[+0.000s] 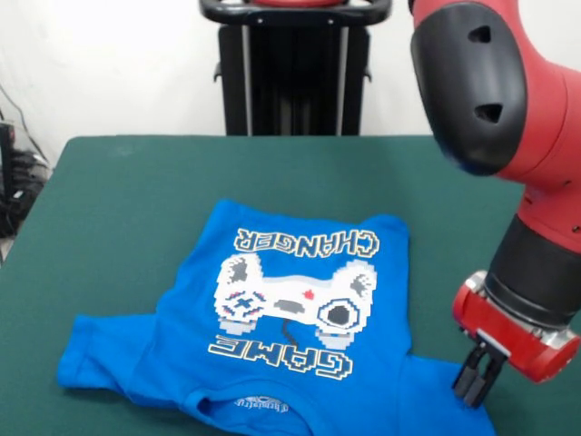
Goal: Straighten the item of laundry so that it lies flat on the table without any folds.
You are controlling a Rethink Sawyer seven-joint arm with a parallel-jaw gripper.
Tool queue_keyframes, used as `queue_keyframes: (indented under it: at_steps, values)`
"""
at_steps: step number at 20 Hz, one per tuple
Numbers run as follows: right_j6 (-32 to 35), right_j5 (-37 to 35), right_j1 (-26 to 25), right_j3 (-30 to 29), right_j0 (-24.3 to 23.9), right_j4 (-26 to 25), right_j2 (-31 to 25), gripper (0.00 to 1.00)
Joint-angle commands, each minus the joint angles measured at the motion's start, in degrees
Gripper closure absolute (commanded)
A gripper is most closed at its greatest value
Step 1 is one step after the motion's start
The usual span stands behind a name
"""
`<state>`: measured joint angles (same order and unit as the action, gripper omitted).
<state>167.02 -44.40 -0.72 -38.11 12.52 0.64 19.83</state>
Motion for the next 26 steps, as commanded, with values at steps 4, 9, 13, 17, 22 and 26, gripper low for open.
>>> queue_keyframes:
  at_steps: [4,9,13,17,22,26]
  values:
    - [-6.66,-7.39,10.02,-14.07,0.75,0.42,-5.45,1.0]
    - [-8.09,-10.92,14.04,-15.36,0.07,0.84,-6.19,1.0]
    - [-9.96,-11.44,17.03,-17.45,-1.29,0.86,-7.41,1.0]
    - [-14.33,-6.91,21.23,-23.4,-3.11,-0.06,-9.82,1.0]
    - [-15.99,-3.17,24.63,-27.59,-3.43,-3.57,-9.75,1.0]
    - [-18.14,-3.44,27.27,-28.95,-4.45,-5.21,-10.58,1.0]
